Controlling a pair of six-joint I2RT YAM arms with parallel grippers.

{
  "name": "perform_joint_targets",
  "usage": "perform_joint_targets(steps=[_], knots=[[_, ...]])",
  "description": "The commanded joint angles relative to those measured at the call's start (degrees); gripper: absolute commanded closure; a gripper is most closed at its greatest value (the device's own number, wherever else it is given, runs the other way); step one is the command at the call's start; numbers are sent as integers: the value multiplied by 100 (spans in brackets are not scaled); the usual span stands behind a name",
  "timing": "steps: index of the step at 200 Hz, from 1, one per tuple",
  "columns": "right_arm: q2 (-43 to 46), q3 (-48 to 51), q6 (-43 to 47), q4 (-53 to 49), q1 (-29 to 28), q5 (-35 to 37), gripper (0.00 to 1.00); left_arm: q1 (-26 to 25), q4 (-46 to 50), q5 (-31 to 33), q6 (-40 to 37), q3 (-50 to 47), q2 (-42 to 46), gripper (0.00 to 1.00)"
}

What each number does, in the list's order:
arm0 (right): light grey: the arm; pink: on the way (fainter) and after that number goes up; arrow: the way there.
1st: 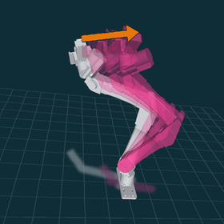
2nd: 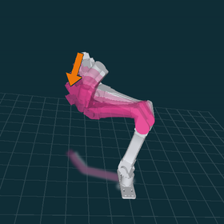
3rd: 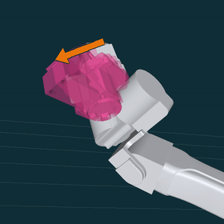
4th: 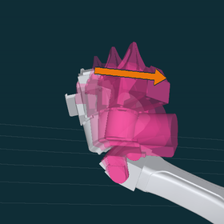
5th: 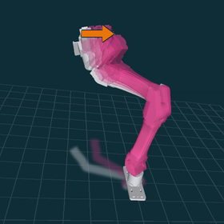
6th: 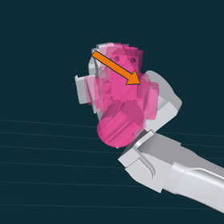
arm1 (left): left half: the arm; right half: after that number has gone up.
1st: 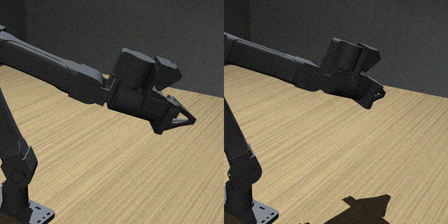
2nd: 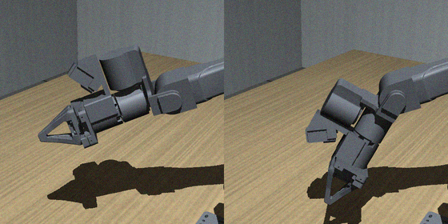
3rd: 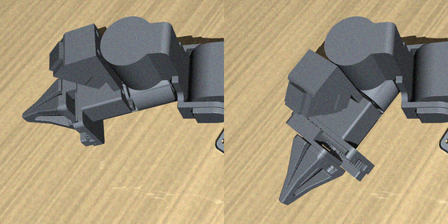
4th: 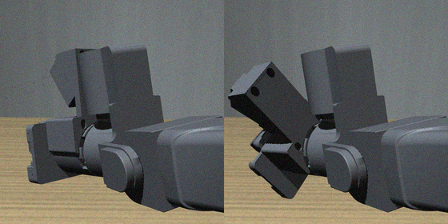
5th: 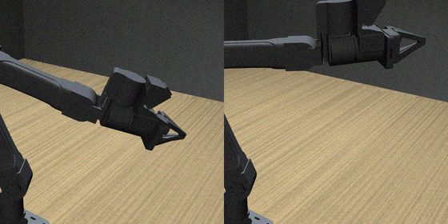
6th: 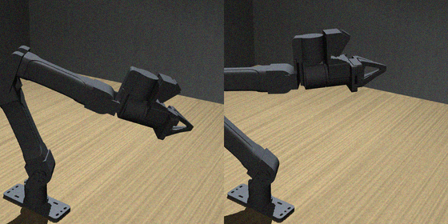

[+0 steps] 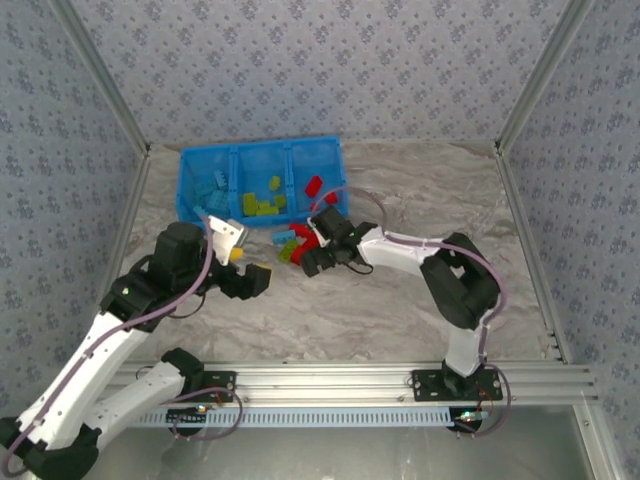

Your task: Sort the legos into containers by color

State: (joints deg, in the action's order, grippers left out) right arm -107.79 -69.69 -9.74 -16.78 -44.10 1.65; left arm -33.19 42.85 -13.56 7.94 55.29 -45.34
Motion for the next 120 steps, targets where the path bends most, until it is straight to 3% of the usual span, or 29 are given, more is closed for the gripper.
perform_joint_targets(steps=[1,33,74,120], knots=[[-344,-414,703,124,-24,-368,1,-38,-13,-69,-168,41,-164,5],[-756,-789,789,7,-16,-569,12,-38,-5,14,-184,-39,-142,2],[-863,-776,703,-18,-10,-719,41,-23,22,197,-182,-112,-91,1],[-253,-301,468,-63,-20,-466,50,17,30,326,-143,-123,-89,1]])
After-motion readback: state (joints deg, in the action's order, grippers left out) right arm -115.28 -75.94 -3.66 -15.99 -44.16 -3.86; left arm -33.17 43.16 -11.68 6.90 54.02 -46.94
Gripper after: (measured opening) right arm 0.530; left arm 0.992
